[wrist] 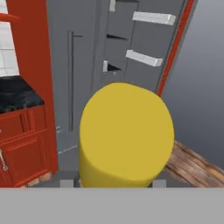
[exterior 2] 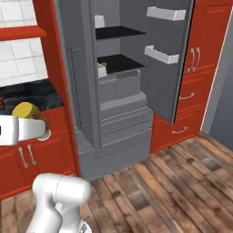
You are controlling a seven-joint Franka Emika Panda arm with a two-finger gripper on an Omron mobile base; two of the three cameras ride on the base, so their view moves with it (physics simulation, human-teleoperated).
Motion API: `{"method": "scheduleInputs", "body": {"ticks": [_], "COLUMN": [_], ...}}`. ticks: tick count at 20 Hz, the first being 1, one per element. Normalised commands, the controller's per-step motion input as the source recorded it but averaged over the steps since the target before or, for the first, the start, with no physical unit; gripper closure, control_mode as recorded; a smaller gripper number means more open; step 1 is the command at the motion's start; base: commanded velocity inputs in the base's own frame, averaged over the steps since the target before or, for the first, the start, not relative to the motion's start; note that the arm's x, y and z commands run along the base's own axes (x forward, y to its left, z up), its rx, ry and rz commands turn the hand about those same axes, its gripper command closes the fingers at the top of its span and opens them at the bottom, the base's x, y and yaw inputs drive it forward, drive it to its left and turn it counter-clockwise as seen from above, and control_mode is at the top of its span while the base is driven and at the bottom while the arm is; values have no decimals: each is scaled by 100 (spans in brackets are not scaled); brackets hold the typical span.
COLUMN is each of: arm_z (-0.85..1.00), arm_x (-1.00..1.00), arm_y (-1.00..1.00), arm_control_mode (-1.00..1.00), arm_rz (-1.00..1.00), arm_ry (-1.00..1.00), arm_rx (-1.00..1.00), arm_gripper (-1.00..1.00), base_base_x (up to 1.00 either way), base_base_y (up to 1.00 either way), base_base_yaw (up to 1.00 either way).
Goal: Place the mustard and condiment bottle from the counter to the top shelf of the fridge. If the existing items in the fridge are on the top shelf, move them to other shelves.
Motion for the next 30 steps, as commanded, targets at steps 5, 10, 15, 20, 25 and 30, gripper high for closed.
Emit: {"method": "scheduleInputs", "body": {"ticks": [5,10,15,20,25,30], "arm_z": [0,0,0,0,0,0], "arm_x": [0,0,0,0,0,0], "arm_y": [0,0,0,0,0,0], "arm_control_mode": [100,100,100,100,100,100], "arm_rz": [0,0,0,0,0,0], "arm_ry": [0,0,0,0,0,0], "arm_rx": [0,0,0,0,0,0], "arm_gripper": [100,100,100,100,100,100], "base_base_x": [100,100,100,71,35,36], "base_base_y": [-100,-100,-70,-58,-23,-23], "base_base_yaw": [-16,-3,8,50,88,92]}}
